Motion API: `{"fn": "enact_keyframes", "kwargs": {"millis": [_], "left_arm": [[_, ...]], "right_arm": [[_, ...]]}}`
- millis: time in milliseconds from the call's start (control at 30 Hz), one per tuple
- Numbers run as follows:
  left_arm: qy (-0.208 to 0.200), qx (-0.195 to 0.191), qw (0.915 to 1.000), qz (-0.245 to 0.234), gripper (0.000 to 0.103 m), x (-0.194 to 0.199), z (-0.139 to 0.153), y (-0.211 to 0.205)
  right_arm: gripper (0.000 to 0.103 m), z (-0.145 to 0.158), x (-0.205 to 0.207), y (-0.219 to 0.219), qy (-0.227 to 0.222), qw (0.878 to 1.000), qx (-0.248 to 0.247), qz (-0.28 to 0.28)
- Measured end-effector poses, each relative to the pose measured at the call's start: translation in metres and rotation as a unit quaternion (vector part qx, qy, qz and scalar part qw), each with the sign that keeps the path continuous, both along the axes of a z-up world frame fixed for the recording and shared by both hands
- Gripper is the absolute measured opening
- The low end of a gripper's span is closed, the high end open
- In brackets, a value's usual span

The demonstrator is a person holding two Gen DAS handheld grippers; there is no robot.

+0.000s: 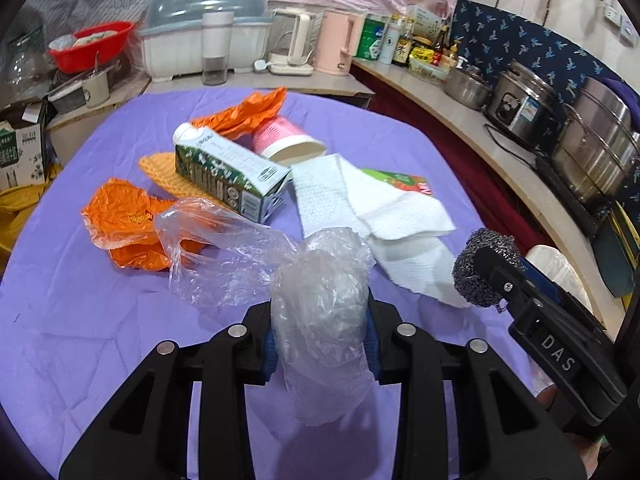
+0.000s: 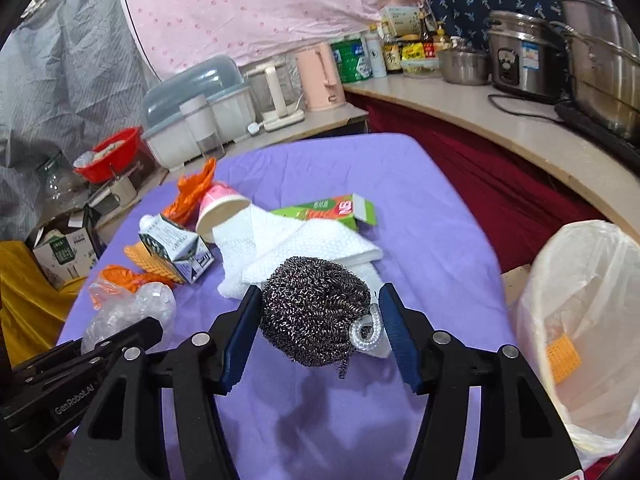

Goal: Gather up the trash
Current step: 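Carry the clear bag and steel wool over the trash bin with both grippers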

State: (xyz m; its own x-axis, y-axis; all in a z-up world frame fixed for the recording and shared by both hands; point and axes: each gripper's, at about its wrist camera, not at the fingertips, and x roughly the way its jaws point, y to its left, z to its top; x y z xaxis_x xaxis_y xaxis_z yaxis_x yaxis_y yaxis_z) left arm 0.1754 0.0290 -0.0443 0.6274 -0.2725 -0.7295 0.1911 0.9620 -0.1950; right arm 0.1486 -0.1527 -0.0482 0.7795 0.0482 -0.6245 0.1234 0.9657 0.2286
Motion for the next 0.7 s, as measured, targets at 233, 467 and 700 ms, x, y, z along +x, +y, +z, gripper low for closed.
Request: {"fn": "enact_keyframes", "kwargs": {"millis": [233, 467, 700], "left_arm": [[-0.032, 0.002, 0.999, -0.031, 0.032, -0.033, 0.03, -0.023], [-0.058, 0.009, 0.9958, -0.07, 0.032, -0.068, 0.051, -0.057], [-0.075, 0.016, 0.9904, -0.115, 0.032, -0.096, 0.063, -0.094]], "right_arm": [[0.058, 0.038, -0.046, -0.022, -0.04, 0.999, -0.003, -0.03], [0.058, 0.06, -0.091, -0.05, -0.068, 0.995, -0.014, -0.068], [0.058, 0.067, -0.13, -0.086, -0.077, 0.991, -0.013, -0.109]]}}
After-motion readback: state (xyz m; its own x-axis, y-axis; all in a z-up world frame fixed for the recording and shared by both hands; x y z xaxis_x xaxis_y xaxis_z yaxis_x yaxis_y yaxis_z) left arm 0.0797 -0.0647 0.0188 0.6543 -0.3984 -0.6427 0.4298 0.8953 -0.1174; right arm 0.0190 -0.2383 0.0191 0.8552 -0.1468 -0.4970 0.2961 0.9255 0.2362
